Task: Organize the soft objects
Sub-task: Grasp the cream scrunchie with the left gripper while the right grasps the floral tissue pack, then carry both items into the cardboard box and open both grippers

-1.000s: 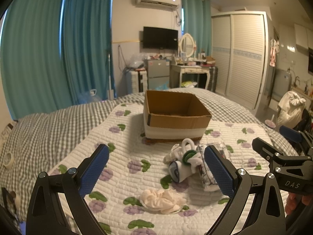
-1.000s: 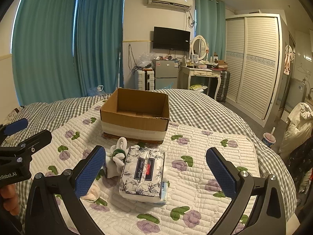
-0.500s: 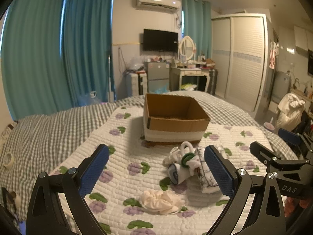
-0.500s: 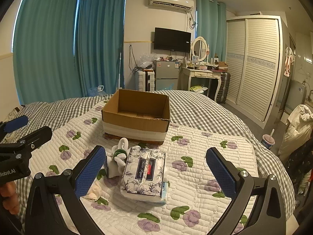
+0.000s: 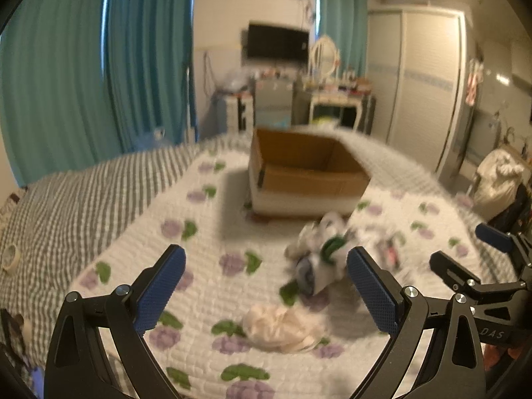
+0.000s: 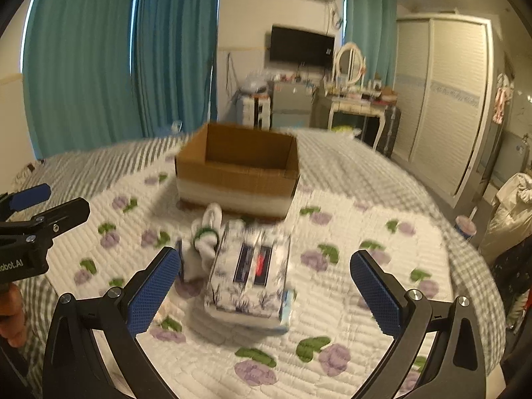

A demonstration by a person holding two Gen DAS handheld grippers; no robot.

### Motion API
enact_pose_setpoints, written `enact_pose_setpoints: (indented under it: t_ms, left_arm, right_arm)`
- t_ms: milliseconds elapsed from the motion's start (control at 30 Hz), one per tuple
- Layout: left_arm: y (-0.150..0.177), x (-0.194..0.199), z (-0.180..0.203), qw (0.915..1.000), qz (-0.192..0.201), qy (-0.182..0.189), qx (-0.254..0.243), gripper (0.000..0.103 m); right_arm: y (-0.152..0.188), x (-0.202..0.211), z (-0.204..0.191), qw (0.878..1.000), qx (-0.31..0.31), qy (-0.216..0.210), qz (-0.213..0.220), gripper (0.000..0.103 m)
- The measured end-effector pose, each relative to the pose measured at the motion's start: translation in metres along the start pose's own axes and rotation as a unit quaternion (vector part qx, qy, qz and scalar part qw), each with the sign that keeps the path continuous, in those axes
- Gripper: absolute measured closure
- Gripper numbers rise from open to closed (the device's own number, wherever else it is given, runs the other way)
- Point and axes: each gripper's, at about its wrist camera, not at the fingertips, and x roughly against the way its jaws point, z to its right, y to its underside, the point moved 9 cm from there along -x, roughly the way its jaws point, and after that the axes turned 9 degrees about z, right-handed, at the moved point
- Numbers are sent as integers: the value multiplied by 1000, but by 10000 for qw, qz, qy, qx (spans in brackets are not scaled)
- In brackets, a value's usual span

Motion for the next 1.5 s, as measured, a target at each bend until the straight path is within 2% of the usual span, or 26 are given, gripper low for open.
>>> enact_pose_setpoints:
  t_ms: [233, 433, 567, 733, 867, 933, 1000, 1067, 1167, 1400, 1500]
  left_arm:
    - [65, -43, -9, 9930, -1177, -14, 128, 3]
    - [102, -60, -1, 9848, -1724, 142, 130, 6]
    - [111, -64, 11, 9807, -1927, 313, -36, 6]
    - [129, -80, 24, 9703, -2366, 378, -322, 6]
    - [135, -90, 29, 9632, -2636, 465, -250, 7]
    - [137, -90, 30, 9614, -2696, 510, -208, 18]
    - [141, -88, 30, 9583, -2793, 587, -158, 47]
    - [142, -85, 30, 9577, -2807, 625, -136, 54]
    - [134, -74, 31, 9620, -2628, 728, -97, 64]
    - [90, -25, 33, 9777, -1943, 792, -76, 64]
    - [58, -2, 34, 9852, -1518, 788, -116, 64]
  right_arm:
    - [47, -46, -12, 9971, 84, -194, -729, 0]
    - [80, -79, -24, 9908, 129, -391, -1292, 4]
    - [91, -91, -19, 9889, 86, -257, -1463, 8]
    - [94, -95, -8, 9868, -209, -335, -1569, 19]
    - [89, -91, -6, 9877, -284, -433, -1475, 29]
    - [87, -88, -6, 9881, -297, -471, -1431, 33]
    - [83, -84, -4, 9891, -303, -484, -1360, 36]
    - [79, -79, -4, 9900, -304, -507, -1279, 37]
    - [70, -69, -2, 9914, -319, -536, -1149, 39]
    - [41, -32, 2, 9954, -297, -516, -748, 39]
    - [19, -16, 4, 9969, -276, -526, -511, 39]
